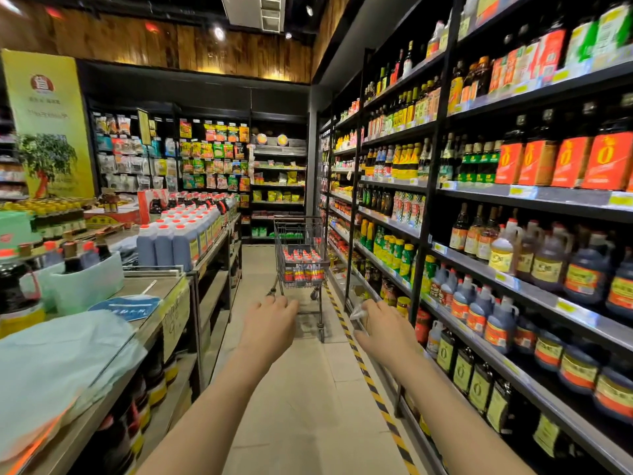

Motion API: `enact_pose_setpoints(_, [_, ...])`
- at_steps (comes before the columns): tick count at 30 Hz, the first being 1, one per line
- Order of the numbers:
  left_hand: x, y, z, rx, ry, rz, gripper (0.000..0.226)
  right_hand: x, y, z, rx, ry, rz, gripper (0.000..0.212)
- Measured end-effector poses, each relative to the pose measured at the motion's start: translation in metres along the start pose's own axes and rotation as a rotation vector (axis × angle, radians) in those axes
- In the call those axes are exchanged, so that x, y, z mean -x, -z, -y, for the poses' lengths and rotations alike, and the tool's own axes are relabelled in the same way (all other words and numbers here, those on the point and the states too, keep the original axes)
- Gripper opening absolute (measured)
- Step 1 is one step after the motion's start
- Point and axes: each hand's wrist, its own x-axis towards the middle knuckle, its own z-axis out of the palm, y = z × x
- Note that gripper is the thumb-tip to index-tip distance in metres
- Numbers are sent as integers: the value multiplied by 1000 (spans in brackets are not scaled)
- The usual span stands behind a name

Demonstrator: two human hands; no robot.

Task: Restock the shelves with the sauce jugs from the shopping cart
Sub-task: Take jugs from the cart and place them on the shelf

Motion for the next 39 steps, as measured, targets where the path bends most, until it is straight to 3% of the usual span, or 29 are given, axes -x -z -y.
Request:
enact_pose_setpoints(6, [-78,-56,15,-11,-39,20,39,-91,-53,-20,-37,-7,4,43])
enact_pose_setpoints(15, [-243,-175,27,-14,50,107,40,-275,-132,-65,-35,-6,35,51])
enact_pose_setpoints(20, [-341,-224,34,34,46,28,27,-382,-164,-93,-16,14,44,51])
enact_pose_setpoints(24, [-400,-272,47,17,31,-21,39,-449,-197,-108,-14,34,53,49])
enact_pose_setpoints(28, [-452,-310,55,15,33,79,29,-512,-236,-120,-42,44,76,49])
enact_pose_setpoints(39, [-649,-466,113,22,61,116,30,-724,-350,-127,-73,-28,108,39])
